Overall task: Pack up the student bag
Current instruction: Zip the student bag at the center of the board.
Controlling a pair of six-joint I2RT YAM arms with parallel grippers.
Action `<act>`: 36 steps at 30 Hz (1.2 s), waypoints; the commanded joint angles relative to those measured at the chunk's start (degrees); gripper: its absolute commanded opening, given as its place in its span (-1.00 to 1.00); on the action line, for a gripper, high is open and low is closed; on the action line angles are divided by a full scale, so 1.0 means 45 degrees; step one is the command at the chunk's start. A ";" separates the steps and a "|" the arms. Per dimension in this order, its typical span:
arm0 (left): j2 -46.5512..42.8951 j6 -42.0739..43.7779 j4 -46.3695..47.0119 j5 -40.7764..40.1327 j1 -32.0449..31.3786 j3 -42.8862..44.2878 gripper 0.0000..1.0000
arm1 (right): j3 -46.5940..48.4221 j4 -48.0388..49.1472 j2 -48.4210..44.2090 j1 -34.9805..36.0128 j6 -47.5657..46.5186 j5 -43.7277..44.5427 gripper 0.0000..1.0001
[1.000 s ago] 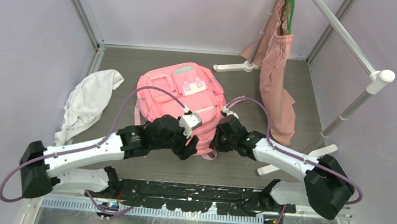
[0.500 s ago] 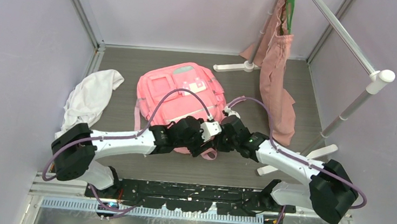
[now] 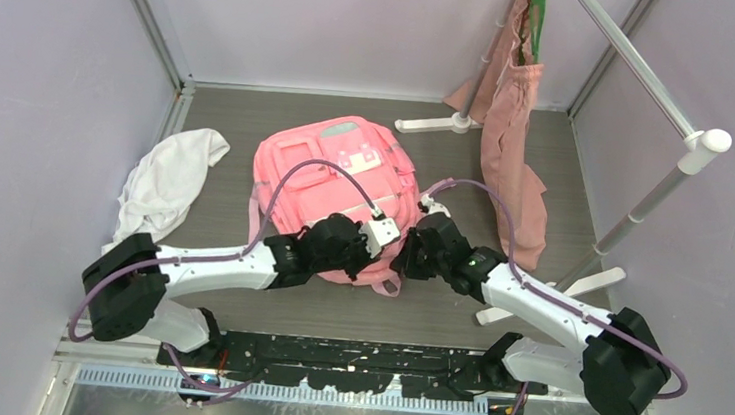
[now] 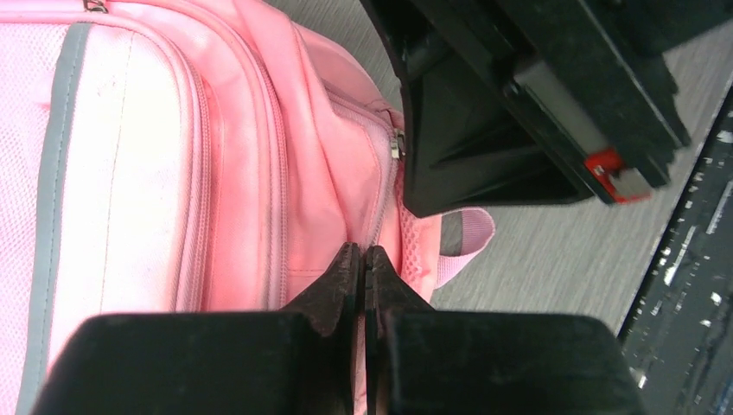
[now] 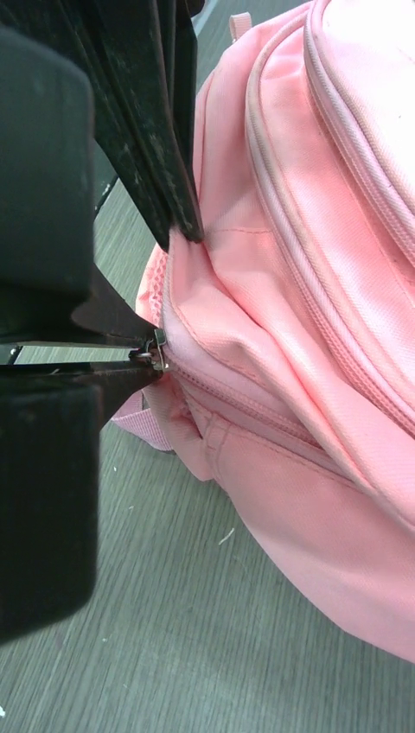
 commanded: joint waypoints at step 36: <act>-0.3876 -0.1131 -0.2081 0.0967 0.0334 -0.0345 -0.39 | 0.0767 -0.0656 0.0006 -0.1470 -0.0776 -0.0912 -0.98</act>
